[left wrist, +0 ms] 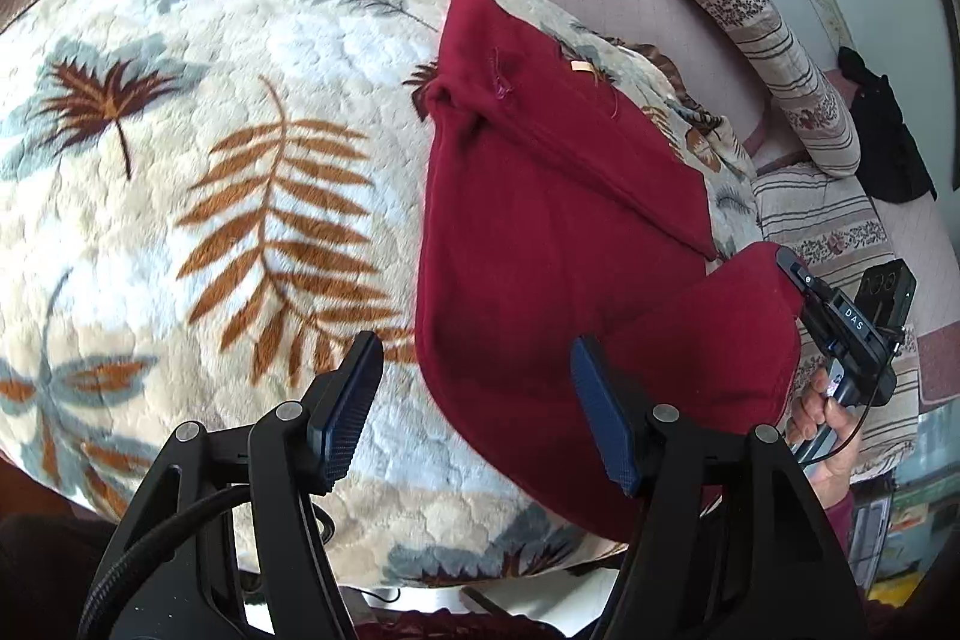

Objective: Fold small clothes
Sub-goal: 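Lift the hem with both grippers and fold it toward the collar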

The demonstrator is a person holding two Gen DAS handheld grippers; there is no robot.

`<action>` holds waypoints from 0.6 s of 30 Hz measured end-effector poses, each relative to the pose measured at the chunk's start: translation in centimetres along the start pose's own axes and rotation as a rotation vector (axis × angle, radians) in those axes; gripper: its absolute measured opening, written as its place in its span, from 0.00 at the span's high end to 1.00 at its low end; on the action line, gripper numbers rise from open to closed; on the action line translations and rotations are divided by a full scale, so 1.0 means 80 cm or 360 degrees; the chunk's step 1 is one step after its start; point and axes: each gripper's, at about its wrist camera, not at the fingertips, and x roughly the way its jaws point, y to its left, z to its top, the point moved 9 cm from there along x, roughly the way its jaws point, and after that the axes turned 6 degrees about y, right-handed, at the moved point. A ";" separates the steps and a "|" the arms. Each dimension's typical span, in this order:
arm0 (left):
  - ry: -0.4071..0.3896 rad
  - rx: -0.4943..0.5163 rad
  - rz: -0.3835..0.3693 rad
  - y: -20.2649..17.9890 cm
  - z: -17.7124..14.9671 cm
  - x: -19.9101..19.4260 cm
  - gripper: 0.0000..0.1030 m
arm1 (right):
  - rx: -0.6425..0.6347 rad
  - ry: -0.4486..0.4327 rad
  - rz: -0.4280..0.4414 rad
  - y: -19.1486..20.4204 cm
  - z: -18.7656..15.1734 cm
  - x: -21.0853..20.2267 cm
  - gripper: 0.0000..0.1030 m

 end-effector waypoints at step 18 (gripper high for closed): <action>0.0119 -0.0312 -0.0368 -0.028 -0.039 0.054 0.36 | 0.0028 0.0020 -0.0012 -0.005 -0.007 0.000 0.89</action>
